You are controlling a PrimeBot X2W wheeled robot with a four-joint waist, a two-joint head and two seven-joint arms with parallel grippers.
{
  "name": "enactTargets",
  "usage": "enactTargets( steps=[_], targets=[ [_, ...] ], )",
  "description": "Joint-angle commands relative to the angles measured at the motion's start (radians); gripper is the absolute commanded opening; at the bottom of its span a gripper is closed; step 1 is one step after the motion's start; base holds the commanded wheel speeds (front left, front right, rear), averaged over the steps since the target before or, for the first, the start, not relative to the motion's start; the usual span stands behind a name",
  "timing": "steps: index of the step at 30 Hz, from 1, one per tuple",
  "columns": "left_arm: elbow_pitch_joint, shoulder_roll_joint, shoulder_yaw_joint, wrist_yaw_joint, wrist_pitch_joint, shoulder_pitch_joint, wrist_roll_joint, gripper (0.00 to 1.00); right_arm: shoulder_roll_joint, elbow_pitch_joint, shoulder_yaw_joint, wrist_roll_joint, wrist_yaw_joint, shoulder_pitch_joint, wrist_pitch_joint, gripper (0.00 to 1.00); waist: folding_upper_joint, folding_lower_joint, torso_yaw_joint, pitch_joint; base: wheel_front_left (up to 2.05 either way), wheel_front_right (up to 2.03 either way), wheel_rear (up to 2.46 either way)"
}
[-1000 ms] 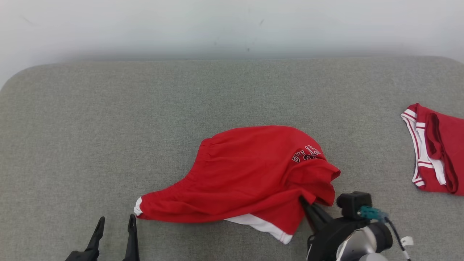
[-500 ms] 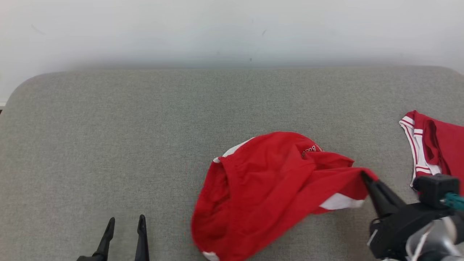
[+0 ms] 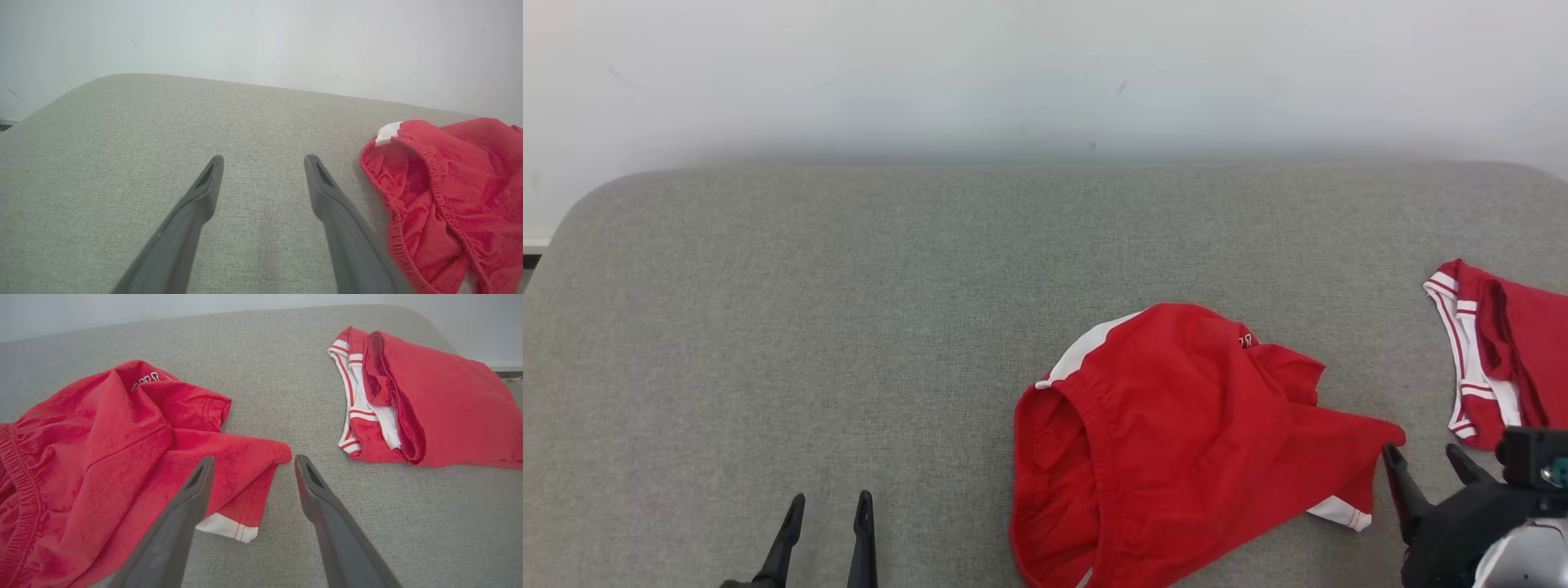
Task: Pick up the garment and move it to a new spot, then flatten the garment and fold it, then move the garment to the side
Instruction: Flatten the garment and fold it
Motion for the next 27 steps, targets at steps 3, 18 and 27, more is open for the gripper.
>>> enactTargets(
  steps=[3,18,27],
  targets=[
    [-0.001,-0.002,0.002,-0.012,-0.003,0.023,0.004,1.0,0.034,-0.026,-0.035,-0.026,-0.002,0.027,-0.051,1.0,0.0,0.0,-0.018,-0.017,0.0,0.0,0.0],
    [0.026,-0.021,-0.104,-0.087,0.051,-0.018,0.014,1.0,0.076,-0.037,0.101,0.031,-0.002,0.092,-0.331,1.0,0.0,0.0,-0.128,-0.045,0.0,0.0,0.0],
    [0.119,-0.064,-0.22,-0.159,0.162,-0.154,0.053,1.0,0.076,-0.02,0.116,0.023,-0.002,0.079,-0.382,1.0,0.0,0.0,-0.162,-0.024,0.0,0.0,0.0]
  ],
)
